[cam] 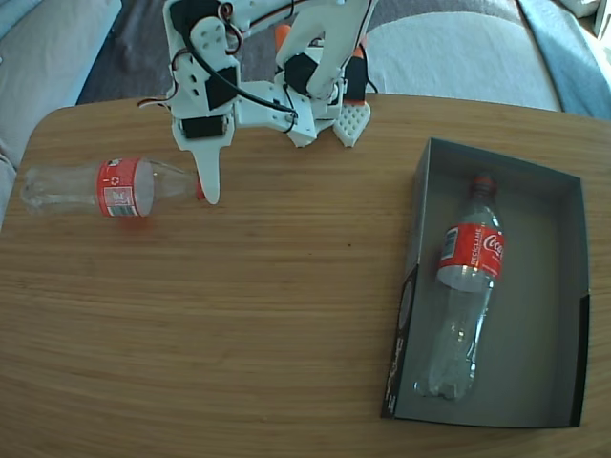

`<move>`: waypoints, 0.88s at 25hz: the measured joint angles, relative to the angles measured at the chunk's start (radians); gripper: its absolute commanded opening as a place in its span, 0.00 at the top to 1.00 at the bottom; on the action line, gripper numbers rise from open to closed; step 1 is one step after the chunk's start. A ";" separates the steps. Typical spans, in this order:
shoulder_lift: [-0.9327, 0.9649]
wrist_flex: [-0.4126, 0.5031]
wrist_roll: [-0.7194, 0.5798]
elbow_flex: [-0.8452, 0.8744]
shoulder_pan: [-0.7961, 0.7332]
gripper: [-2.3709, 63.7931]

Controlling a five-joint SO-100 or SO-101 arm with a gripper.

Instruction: Grasp the bottles and put them in the box.

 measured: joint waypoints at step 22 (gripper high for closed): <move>-0.308 -0.058 0.000 -0.094 0.107 0.36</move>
